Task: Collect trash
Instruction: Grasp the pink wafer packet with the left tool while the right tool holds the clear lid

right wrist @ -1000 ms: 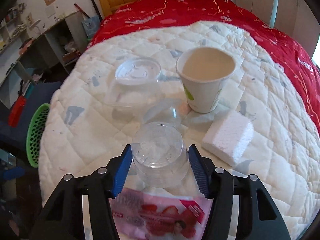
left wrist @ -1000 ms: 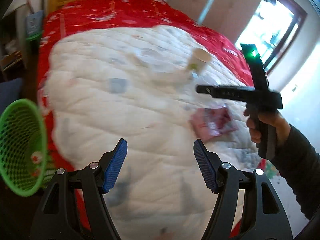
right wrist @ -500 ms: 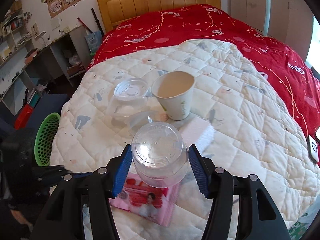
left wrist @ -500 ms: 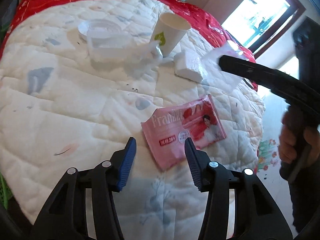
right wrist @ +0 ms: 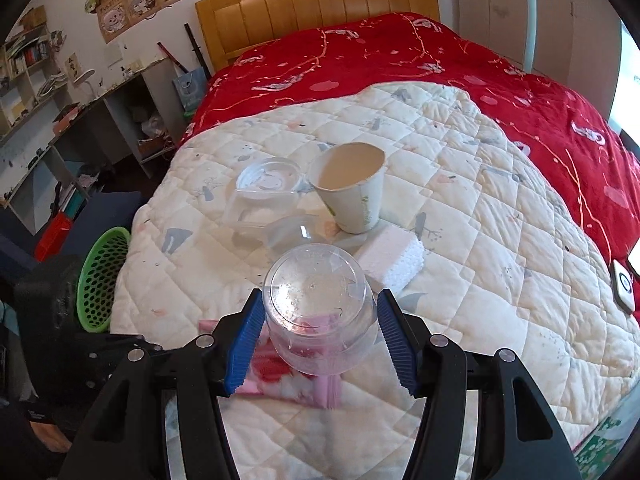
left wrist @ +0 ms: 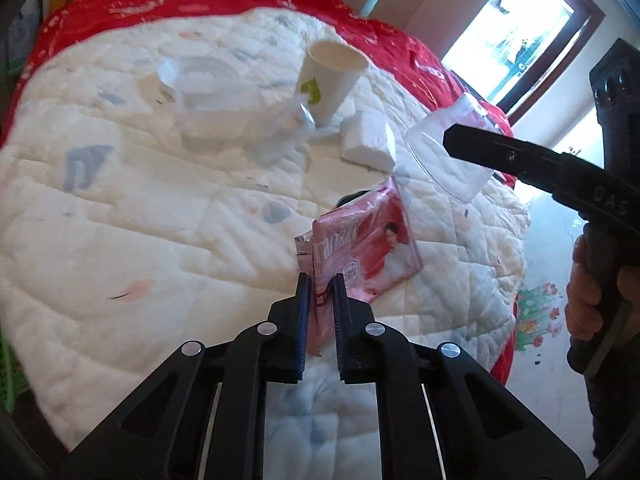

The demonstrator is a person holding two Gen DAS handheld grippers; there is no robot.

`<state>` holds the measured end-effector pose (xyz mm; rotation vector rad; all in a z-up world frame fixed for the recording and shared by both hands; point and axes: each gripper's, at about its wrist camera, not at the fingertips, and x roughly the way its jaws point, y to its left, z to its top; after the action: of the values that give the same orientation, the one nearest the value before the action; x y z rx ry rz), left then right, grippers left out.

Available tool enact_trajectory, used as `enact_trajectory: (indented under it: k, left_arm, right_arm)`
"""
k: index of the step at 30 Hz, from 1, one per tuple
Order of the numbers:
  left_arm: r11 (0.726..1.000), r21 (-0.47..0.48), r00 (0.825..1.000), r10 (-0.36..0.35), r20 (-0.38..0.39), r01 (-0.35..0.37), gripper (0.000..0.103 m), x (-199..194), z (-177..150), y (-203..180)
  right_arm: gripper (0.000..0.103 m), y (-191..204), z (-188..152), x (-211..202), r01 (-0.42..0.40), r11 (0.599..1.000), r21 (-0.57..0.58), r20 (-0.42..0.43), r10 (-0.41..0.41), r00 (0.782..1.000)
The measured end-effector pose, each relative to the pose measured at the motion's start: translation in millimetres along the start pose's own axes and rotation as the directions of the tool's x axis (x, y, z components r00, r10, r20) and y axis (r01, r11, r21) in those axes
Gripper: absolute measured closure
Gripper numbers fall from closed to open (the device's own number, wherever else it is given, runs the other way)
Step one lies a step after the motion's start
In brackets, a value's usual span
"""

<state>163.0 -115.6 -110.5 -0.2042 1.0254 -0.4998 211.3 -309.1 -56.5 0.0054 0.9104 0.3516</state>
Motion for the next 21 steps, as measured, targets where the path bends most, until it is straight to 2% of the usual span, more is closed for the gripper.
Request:
enact_trajectory:
  k: [5,10,13,16,21]
  left_arm:
    - [0.998,-0.057,0.996,0.042,0.073,-0.037,0.094,-47.7,-9.3,26.2]
    - [0.986,-0.127,0.980,0.127,0.151,-0.108,0.094,-104.9,-23.2,66.7]
    - [0.969,-0.179,0.960,0.204,0.190,-0.171,0.094,-137.4,-34.0,95.5]
    - [0.940,-0.237,0.930,0.299,0.216,-0.247,0.094,-168.1,-45.6,128.3]
    - [0.871,-0.361,0.885,0.421,0.201,-0.332,0.094,-205.6,-64.0,194.7]
  right_arm:
    - [0.047,25.1,0.8,-10.6,-0.035,0.999,-0.027,0.019,0.035,0.999]
    - [0.047,63.4,4.8,-8.7,-0.078,0.994,-0.073,0.019,0.080,0.997]
    - [0.047,91.4,8.0,-4.2,-0.114,0.988,-0.104,0.012,0.115,0.993]
    - [0.047,120.3,11.8,2.9,-0.149,0.980,-0.135,0.002,0.150,0.989]
    - [0.047,166.3,16.8,17.4,-0.202,0.963,-0.179,-0.022,0.201,0.979]
